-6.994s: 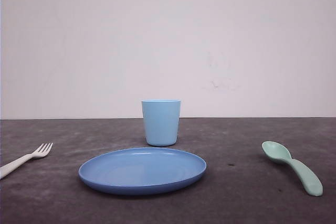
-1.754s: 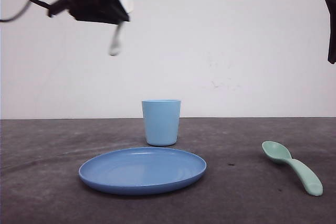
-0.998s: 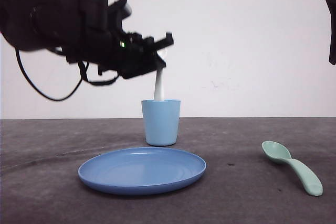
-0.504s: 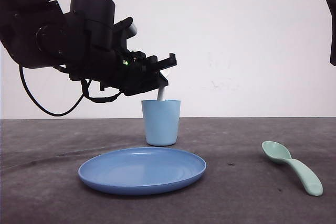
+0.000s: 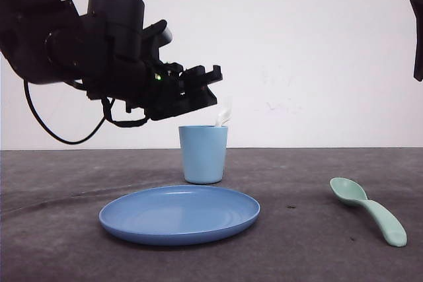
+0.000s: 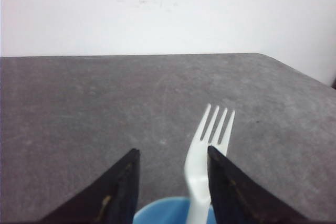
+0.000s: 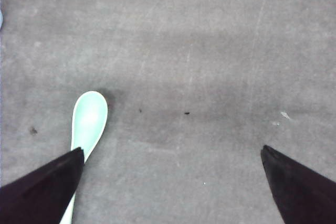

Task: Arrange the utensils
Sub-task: 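Open the left gripper and withdraw it upward, then lower the right gripper onto the mint-green spoon and grasp it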

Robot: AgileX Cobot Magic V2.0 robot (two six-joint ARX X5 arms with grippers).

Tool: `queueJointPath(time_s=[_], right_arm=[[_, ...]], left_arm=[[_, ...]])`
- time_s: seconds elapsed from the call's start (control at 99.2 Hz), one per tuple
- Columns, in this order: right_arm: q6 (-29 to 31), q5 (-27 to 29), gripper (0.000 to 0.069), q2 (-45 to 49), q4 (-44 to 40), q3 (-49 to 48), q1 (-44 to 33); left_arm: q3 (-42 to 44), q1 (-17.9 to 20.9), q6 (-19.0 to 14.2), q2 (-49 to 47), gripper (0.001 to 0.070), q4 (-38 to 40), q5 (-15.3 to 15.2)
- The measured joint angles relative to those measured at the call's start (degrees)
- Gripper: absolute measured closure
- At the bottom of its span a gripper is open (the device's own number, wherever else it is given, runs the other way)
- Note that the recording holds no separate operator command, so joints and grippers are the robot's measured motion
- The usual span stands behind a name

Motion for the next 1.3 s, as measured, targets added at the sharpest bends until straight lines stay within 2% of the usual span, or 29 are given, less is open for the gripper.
queueJointPath(time_s=[0.171, 0.343, 0.554, 0.695, 0.887, 1.068, 1.3], right_arm=[[0.0, -1.0, 0.0011, 0.0, 0.1, 0.0, 0.0], [0.3, -3.8, 0.0011, 1.1, 0.1, 0.0, 1.8], [2.7, -3.5, 0.0011, 5.3, 0.6, 0.0, 7.6], [5.0, -2.1, 0.0011, 9.2, 3.0, 0.0, 12.1], [7.9, 1.1, 0.0011, 14.7, 6.0, 0.0, 16.7], [10.7, 3.2, 0.0011, 20.6, 9.5, 0.0, 19.6], [14.2, 4.7, 0.0011, 27.0, 14.5, 0.0, 21.5]], left_arm=[[0.0, 0.0, 0.0, -10.1, 0.0473, -7.4, 0.0], [0.0, 2.1, 0.2, -23.0, 0.0473, -22.3, 0.1], [0.0, 9.3, 0.6, -37.8, 0.0473, -42.8, 0.1], [0.0, 15.1, 3.2, -46.9, 0.0473, -55.3, 0.1], [0.0, 23.3, 6.3, -53.7, 0.0474, -69.5, 0.1], [-3.8, 28.4, 7.1, -59.9, 0.0474, -73.4, 0.1], [-10.6, 29.3, 7.0, -67.0, 0.0474, -75.6, 1.9]])
